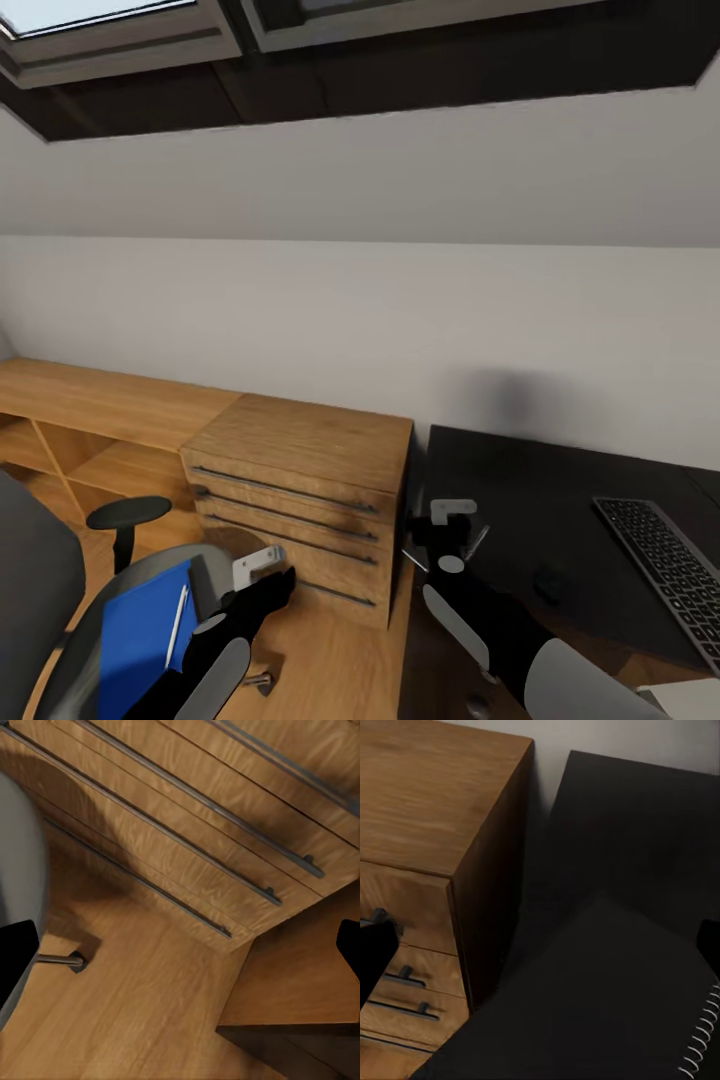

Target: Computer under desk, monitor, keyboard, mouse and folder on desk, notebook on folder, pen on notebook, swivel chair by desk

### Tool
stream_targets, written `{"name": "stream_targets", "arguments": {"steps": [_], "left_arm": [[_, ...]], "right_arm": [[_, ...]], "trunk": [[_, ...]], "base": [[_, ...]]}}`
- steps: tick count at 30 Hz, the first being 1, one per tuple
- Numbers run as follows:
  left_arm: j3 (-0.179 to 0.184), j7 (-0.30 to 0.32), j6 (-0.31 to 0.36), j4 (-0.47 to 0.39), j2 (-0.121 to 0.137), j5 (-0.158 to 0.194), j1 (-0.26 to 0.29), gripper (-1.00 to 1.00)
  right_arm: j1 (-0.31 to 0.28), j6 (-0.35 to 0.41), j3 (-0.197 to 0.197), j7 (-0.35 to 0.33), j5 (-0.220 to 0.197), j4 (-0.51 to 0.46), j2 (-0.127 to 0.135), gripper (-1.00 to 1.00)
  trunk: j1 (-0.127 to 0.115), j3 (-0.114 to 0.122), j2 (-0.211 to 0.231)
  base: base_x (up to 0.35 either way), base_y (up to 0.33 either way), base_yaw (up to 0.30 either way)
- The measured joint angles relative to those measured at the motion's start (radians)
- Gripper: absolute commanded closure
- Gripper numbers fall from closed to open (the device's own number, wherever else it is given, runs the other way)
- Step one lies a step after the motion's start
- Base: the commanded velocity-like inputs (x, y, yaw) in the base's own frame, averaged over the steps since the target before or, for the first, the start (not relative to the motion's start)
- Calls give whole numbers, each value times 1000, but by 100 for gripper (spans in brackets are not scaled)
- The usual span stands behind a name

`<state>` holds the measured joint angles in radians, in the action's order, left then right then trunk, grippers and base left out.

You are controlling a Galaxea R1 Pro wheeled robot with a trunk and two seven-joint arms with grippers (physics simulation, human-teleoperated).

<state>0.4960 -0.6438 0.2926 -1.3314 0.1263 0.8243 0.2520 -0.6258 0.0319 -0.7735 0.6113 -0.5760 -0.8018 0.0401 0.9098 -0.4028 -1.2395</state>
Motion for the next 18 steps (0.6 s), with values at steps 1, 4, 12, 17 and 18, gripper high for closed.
{"name": "stream_targets", "arguments": {"steps": [1,4,12,17,18], "left_arm": [[0,0,0,0,0,0,0,-100],[0,1,0,0,0,0,0,-100],[1,0,0,0,-1,0,0,-100],[1,1,0,0,-2,0,0,-100],[2,1,0,0,-2,0,0,-100]], "right_arm": [[0,0,0,0,0,1,0,-100],[0,1,1,-1,0,2,0,-100],[0,10,4,-4,-3,30,-1,-100],[-1,24,6,-8,-6,71,-3,-100],[-1,25,6,-8,-6,74,-3,-100]], "trunk": [[0,0,0],[0,0,0],[0,0,0],[0,0,0],[0,0,0]], "base": [[112,0,0],[73,0,0],[129,0,0],[96,0,0],[40,0,0]]}}
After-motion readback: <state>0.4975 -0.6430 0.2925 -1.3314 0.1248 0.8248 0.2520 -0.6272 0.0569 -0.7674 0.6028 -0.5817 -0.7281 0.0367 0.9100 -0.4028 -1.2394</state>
